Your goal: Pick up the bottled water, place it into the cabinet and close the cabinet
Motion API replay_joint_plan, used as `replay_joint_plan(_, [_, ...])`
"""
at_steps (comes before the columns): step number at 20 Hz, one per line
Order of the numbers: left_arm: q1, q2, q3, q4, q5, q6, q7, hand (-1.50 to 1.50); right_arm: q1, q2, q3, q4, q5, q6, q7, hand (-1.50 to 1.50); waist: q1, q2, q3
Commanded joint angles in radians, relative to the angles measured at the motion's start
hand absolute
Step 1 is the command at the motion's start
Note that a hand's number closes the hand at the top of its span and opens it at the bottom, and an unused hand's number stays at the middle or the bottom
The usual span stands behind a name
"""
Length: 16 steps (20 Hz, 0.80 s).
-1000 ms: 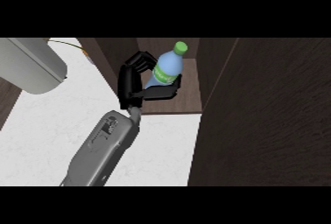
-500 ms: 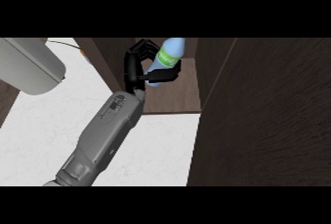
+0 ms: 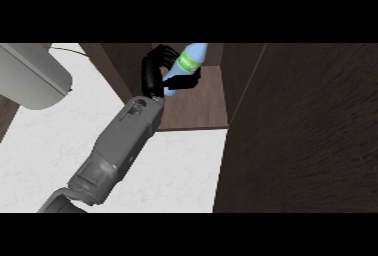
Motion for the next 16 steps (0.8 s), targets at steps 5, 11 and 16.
replay_joint_plan(5, [-0.026, -0.008, 0.039, 0.167, 0.054, 0.028, -0.128, 1.50, 0.024, -0.013, -0.001, -0.032, -0.010, 0.023, -0.038, -1.50, -0.027, 0.009, 0.000])
replay_joint_plan(11, [-0.038, -0.008, 0.065, 0.247, 0.029, 0.033, -0.156, 1.50, 0.084, -0.066, 0.019, -0.112, 0.020, 0.014, -0.041, -1.50, -0.024, 0.004, 0.000])
replay_joint_plan(16, [-0.095, 0.016, 0.055, 0.336, -0.023, 0.052, -0.129, -1.50, 0.036, -0.037, 0.011, -0.070, -0.001, 0.012, -0.030, -1.50, -0.017, 0.008, 0.000])
